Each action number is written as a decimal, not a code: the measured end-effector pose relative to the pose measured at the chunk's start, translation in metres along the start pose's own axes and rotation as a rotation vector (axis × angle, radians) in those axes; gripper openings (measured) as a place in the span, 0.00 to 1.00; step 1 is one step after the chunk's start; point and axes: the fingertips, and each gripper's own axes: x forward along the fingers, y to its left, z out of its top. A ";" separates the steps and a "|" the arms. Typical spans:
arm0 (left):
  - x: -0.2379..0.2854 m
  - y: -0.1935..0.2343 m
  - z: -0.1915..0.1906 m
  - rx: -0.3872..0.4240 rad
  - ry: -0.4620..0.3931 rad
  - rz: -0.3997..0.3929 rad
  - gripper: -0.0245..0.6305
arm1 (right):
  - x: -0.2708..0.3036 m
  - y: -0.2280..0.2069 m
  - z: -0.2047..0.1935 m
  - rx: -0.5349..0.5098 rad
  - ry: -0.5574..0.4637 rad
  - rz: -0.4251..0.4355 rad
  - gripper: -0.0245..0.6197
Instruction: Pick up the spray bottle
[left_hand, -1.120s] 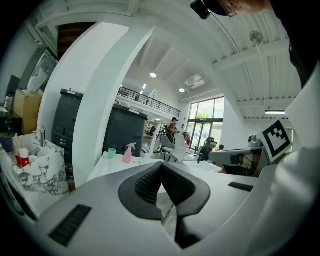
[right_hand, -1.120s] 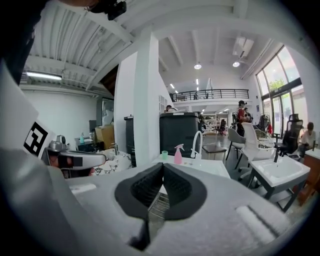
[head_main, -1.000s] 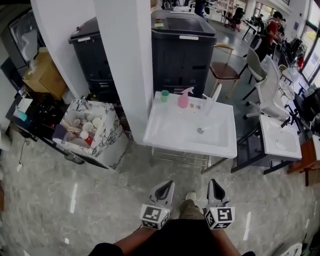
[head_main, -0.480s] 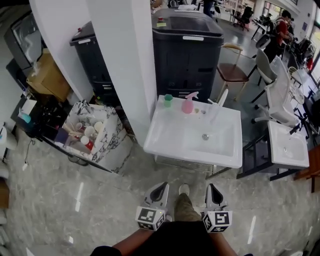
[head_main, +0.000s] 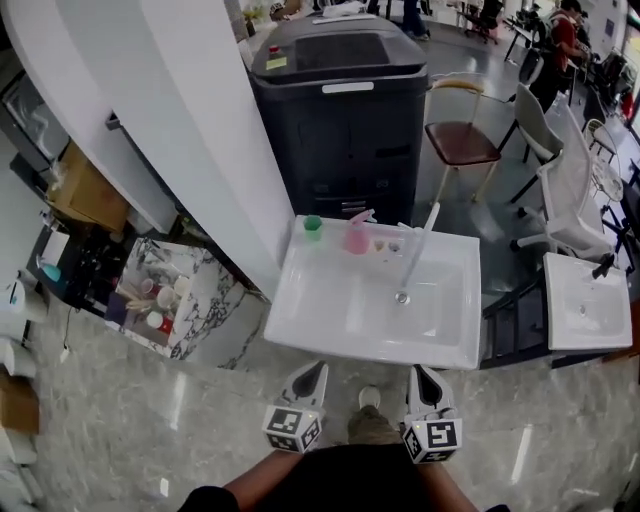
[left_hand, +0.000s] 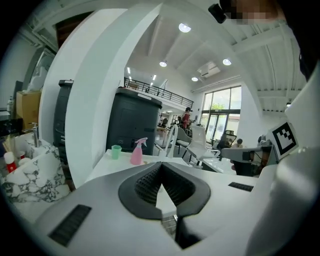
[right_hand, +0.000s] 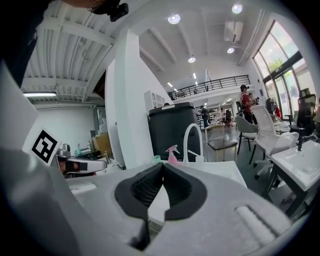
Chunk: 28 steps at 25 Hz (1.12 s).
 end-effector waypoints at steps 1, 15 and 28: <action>0.017 -0.002 0.003 -0.004 0.001 -0.008 0.06 | 0.010 -0.010 0.002 -0.001 0.003 0.004 0.04; 0.205 0.025 0.035 0.007 -0.012 0.059 0.06 | 0.118 -0.106 0.019 0.017 0.039 0.046 0.04; 0.299 0.065 0.046 -0.003 -0.030 0.116 0.07 | 0.188 -0.144 0.027 0.028 0.090 0.067 0.04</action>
